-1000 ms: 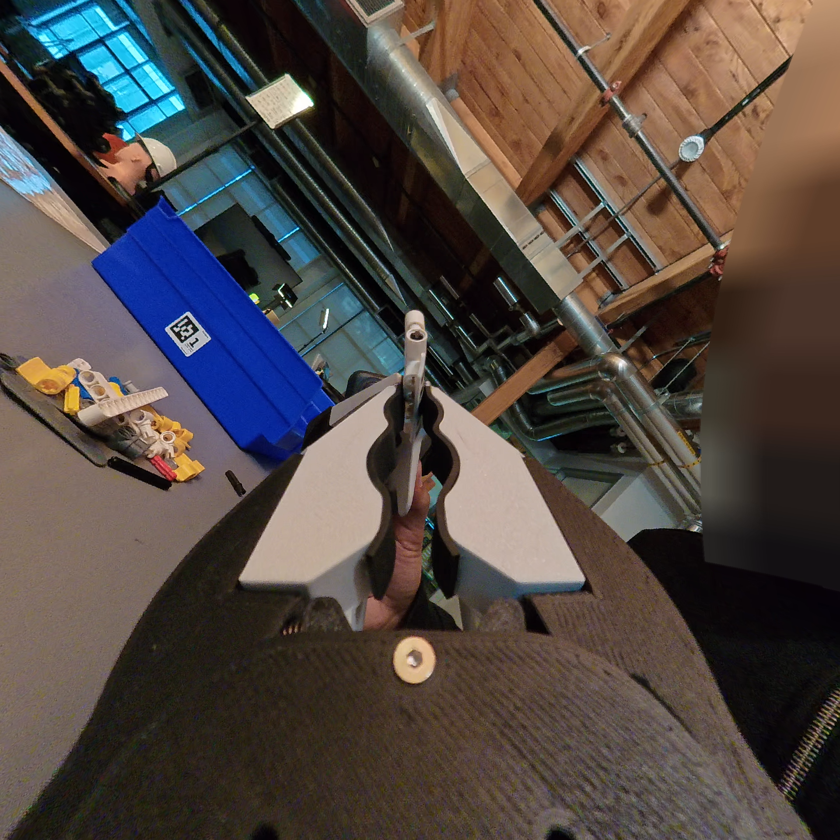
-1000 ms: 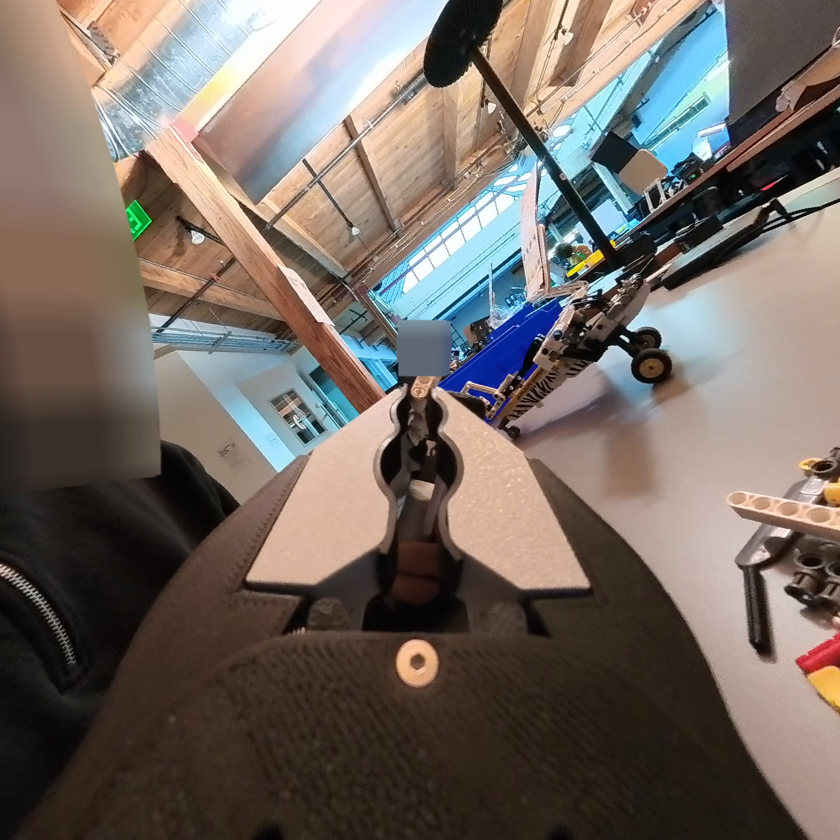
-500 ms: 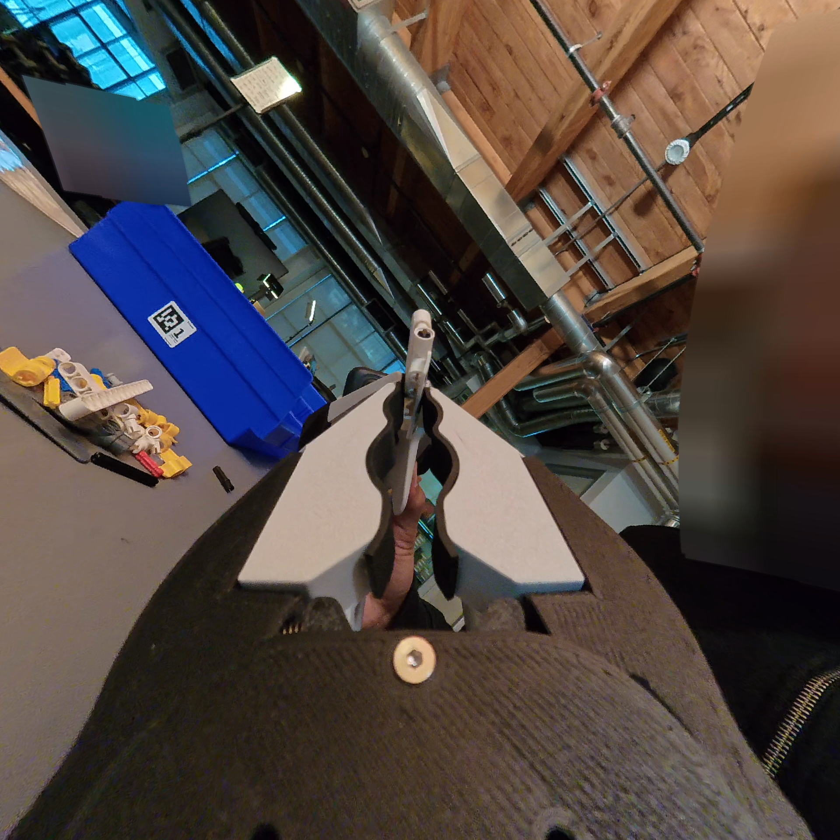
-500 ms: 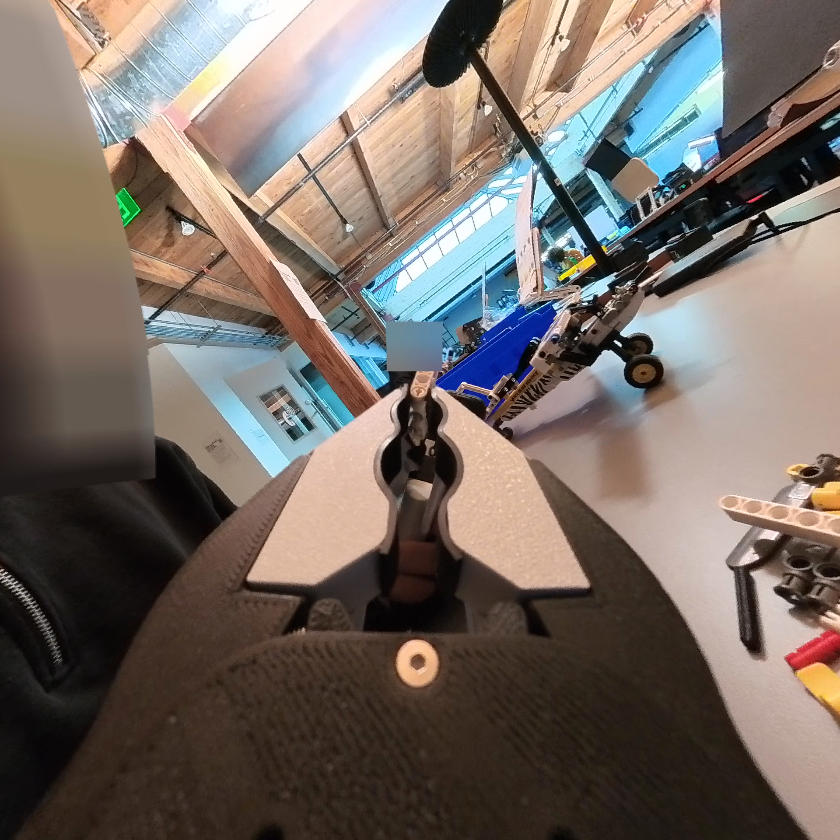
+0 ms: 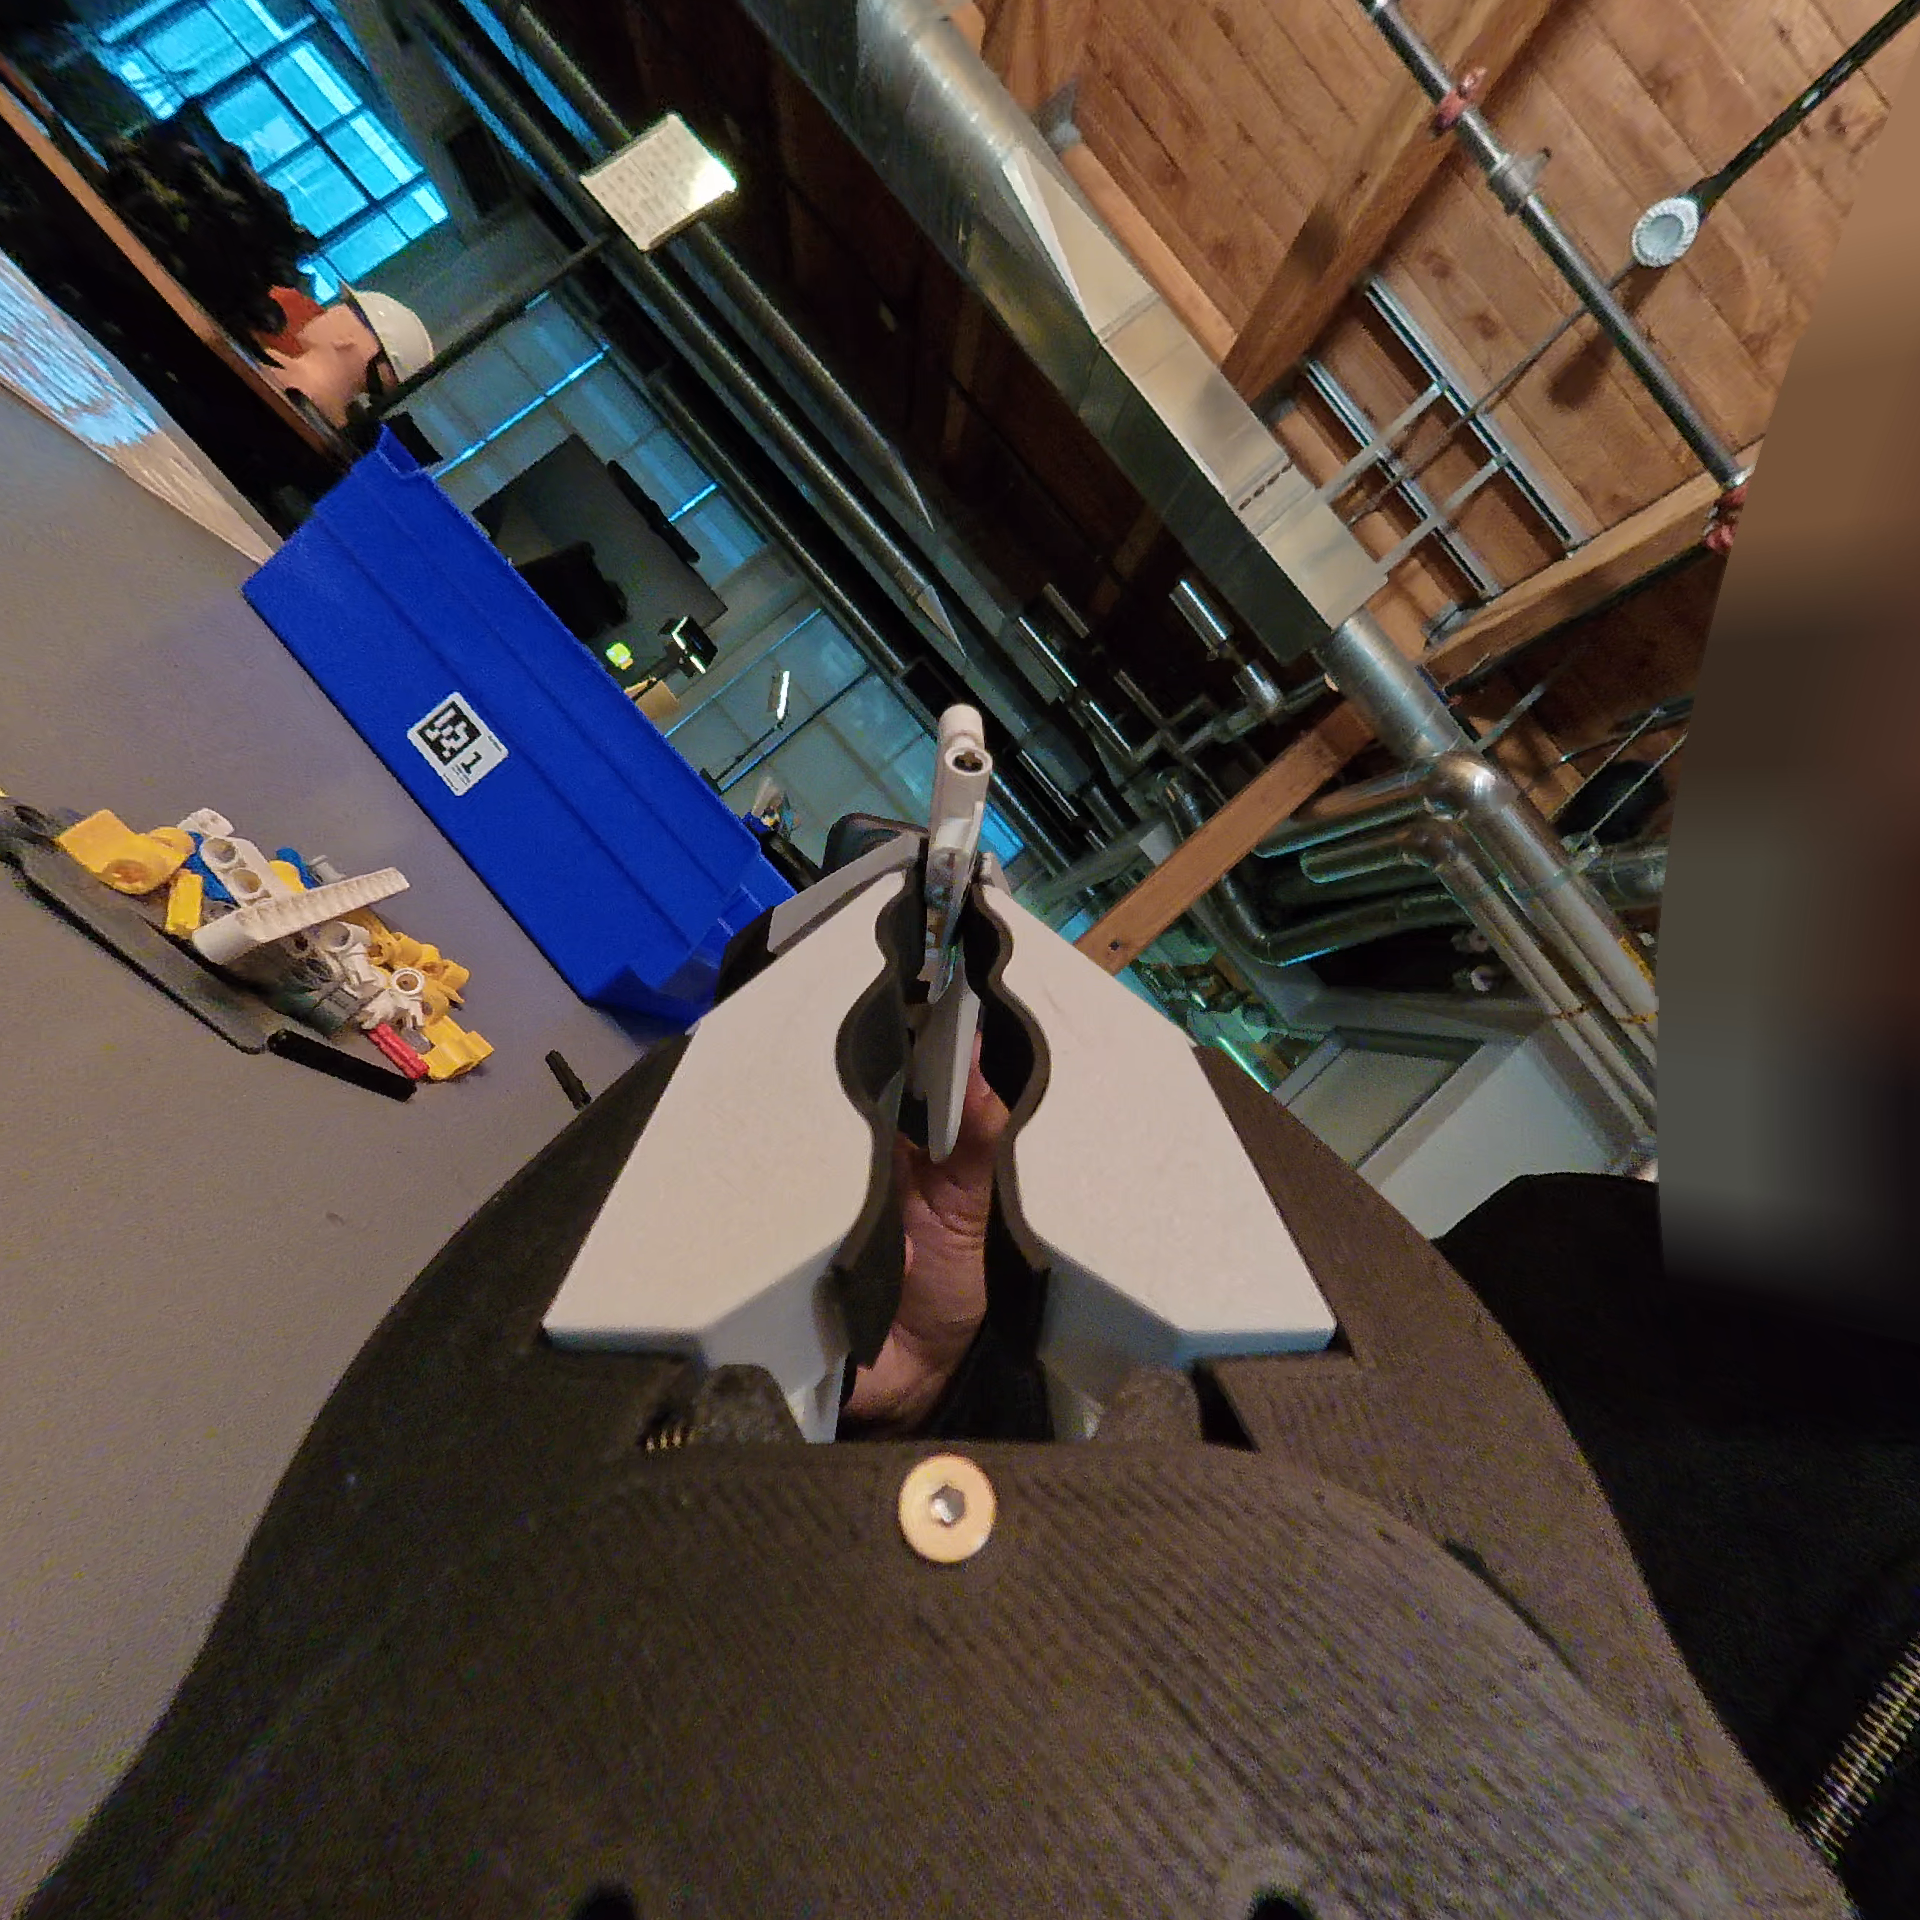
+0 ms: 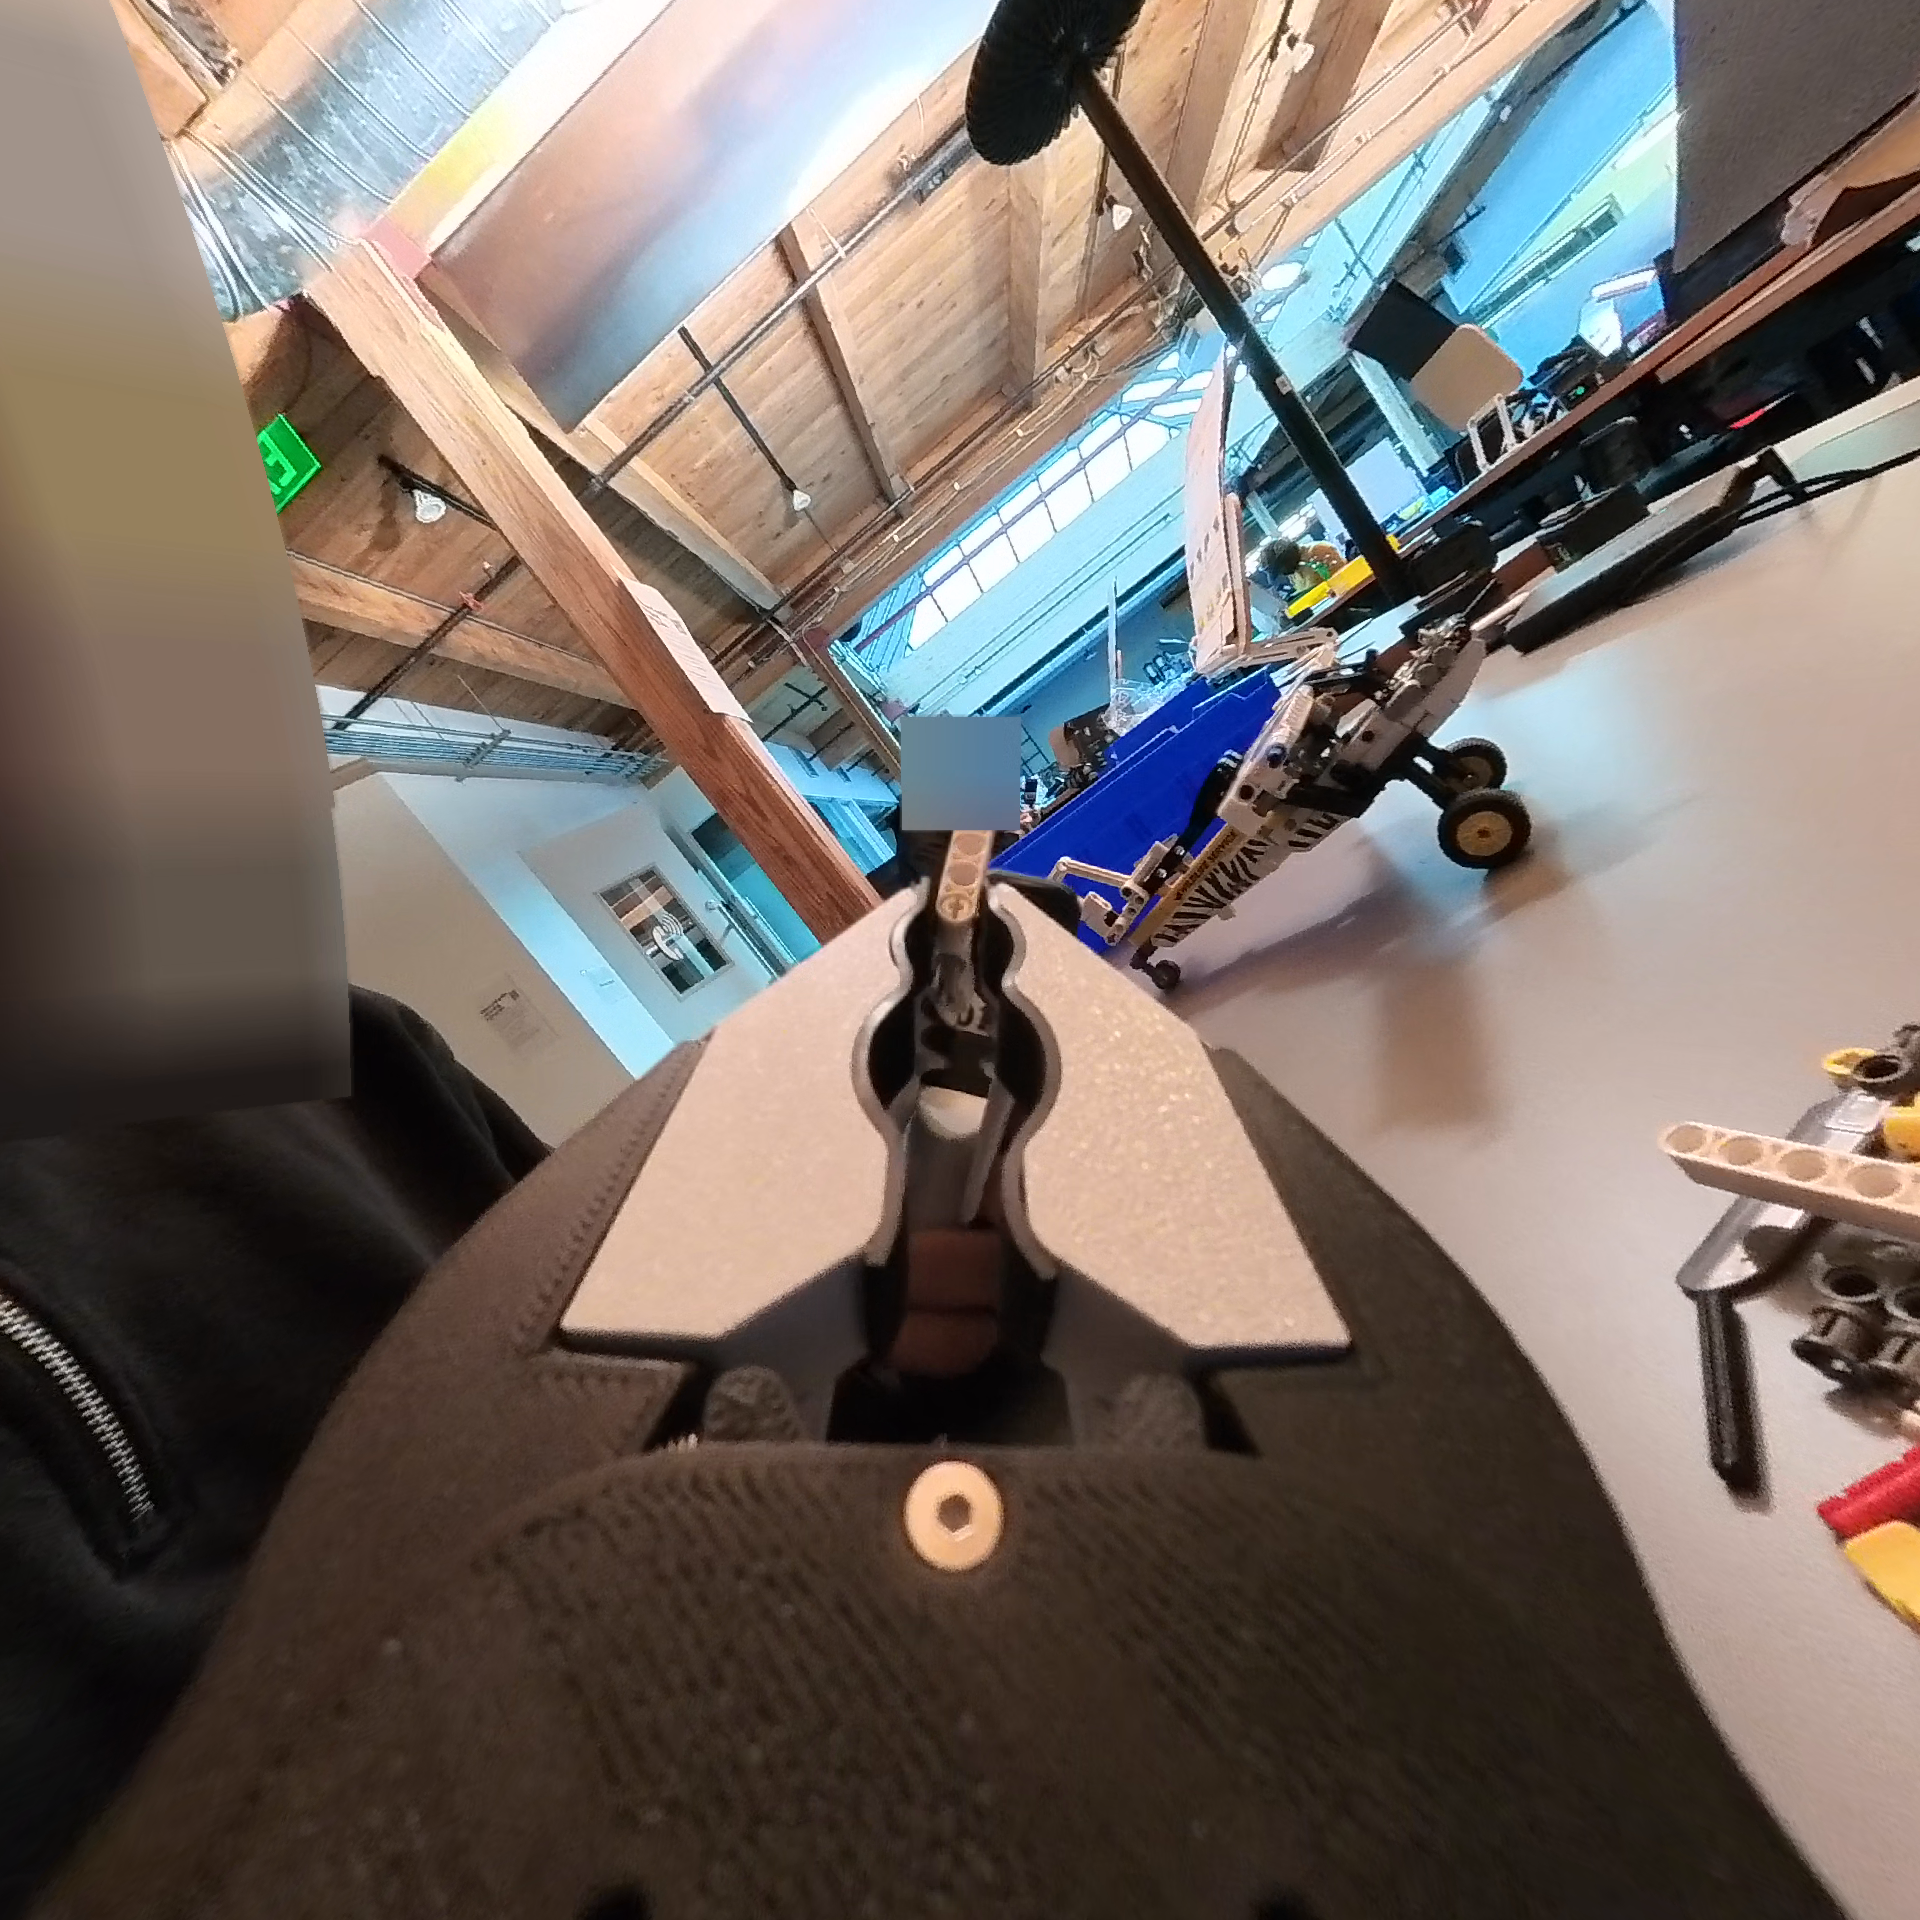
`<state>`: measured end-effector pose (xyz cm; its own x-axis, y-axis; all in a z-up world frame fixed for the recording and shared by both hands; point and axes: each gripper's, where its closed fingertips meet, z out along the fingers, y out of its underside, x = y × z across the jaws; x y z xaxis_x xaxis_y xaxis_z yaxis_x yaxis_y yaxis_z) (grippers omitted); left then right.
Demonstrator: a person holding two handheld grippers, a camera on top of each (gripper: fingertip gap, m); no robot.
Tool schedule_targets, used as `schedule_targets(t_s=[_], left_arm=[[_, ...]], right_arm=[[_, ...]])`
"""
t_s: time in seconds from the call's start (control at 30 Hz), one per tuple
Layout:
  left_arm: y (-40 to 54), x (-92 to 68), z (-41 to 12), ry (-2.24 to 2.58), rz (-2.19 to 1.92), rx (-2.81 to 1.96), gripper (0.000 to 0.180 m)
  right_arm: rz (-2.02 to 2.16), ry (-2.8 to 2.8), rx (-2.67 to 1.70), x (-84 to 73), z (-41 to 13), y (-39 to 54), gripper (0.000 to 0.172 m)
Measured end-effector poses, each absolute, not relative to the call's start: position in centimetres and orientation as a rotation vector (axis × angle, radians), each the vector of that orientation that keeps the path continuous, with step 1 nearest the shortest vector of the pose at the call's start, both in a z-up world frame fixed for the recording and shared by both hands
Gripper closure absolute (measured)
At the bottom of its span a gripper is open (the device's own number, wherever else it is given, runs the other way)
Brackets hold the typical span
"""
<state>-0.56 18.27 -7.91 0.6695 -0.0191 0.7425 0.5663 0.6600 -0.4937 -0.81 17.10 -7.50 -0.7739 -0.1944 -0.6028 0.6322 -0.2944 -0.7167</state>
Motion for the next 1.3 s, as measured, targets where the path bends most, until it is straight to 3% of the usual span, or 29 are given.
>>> schedule_targets(t_s=[0.63,0.77,0.87,1.3], left_arm=[[18.6,0.0,-7.7,-0.791,-0.364,-0.791,0.176],[17.7,0.4,-8.0,-0.81,-0.348,-0.779,0.178],[17.1,-0.3,-8.0,-0.821,-0.37,-0.74,0.178],[17.3,-0.4,-8.3,-0.814,-0.455,-0.721,0.179]], right_arm=[[-2.194,1.472,0.545,-0.6,-6.9,17.7,0.169],[-2.23,0.989,0.767,-5.4,-6.3,23.3,0.168],[-2.258,1.406,0.674,-2.9,-6.7,19.8,0.167],[-2.256,1.435,0.749,-3.6,-7.5,18.9,0.168]])
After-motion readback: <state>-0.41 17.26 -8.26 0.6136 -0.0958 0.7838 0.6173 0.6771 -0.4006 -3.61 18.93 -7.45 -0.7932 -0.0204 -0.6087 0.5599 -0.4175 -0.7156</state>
